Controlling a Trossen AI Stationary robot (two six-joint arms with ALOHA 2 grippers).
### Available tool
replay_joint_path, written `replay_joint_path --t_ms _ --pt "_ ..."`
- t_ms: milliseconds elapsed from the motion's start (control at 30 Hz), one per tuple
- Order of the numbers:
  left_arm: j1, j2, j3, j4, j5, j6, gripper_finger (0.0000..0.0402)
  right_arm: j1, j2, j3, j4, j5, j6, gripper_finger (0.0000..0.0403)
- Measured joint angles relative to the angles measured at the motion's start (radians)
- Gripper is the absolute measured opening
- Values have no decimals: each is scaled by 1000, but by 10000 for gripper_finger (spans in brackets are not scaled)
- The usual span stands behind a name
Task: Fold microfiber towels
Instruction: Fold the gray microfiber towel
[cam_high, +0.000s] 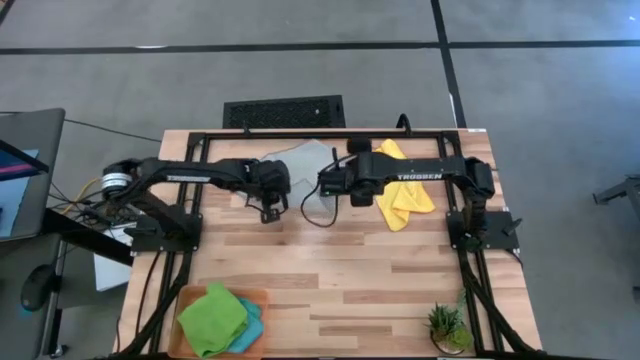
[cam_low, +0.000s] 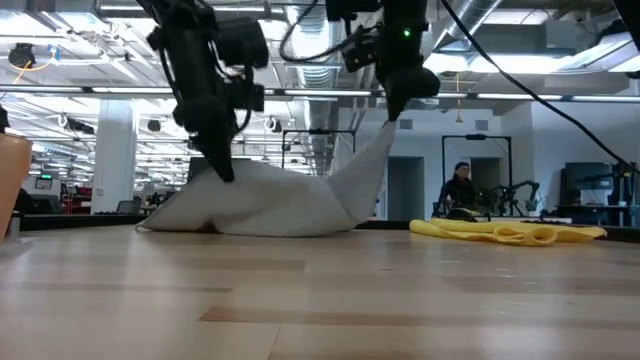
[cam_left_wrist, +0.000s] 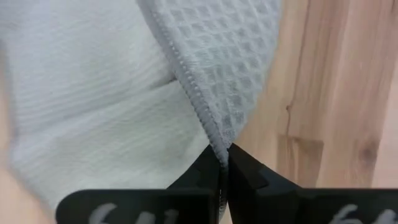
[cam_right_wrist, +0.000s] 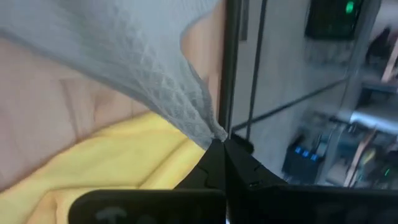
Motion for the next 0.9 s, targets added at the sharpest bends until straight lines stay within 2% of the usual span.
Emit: replay_joint_path --t_ms 200,333,400,600,833,900 --pt "-6 -115 0 -126 -44 -67 0 -49 -5 -2 -86 -10 124 8" --pt "-35 -144 0 -232 -28 -131 0 -59 -5 -3 -127 -27 181 8" --pt "-62 -146 0 -259 1 -170 0 -59 -5 -4 -131 -71 183 8" --pt "-190 -123 -1 -281 68 -266 0 -51 -3 -5 -136 -232 182 8" --pt "-369 -90 -2 -282 72 -404 0 -12 -2 -100 -128 -249 176 8" --pt "-411 -84 -4 -283 71 -451 0 4 0 -134 -119 -288 174 8"
